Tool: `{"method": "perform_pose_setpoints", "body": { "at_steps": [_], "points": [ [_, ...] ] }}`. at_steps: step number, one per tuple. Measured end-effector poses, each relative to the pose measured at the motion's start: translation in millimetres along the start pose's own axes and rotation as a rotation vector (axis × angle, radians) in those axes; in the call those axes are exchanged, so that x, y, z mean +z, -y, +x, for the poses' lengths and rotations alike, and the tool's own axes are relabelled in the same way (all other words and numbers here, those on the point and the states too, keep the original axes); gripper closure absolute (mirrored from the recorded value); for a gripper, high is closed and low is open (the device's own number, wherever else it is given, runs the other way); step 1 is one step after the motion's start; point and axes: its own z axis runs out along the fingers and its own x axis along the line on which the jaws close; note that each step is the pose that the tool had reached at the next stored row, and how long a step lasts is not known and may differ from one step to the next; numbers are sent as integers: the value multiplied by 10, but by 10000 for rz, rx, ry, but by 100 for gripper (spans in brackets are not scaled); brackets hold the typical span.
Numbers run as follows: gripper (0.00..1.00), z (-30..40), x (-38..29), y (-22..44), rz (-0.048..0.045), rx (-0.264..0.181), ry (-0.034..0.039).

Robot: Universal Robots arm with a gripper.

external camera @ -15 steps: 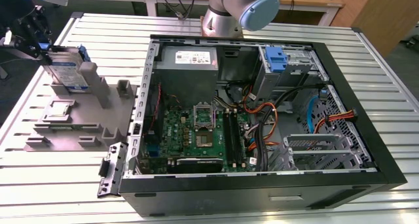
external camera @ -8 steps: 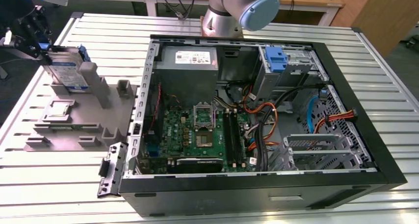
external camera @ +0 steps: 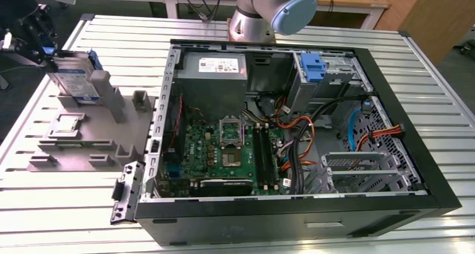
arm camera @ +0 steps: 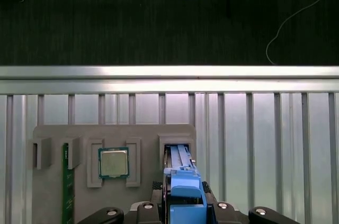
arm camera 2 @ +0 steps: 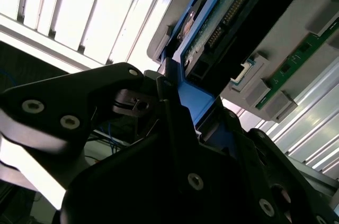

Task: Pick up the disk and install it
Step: 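Pick up the disk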

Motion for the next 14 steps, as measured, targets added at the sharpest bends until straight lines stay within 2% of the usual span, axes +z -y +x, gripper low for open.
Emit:
{"method": "perform_pose_setpoints", "body": {
  "at_steps": [14],
  "points": [
    [64,-7,-126,-2,0,1,-29]
  ]
}}
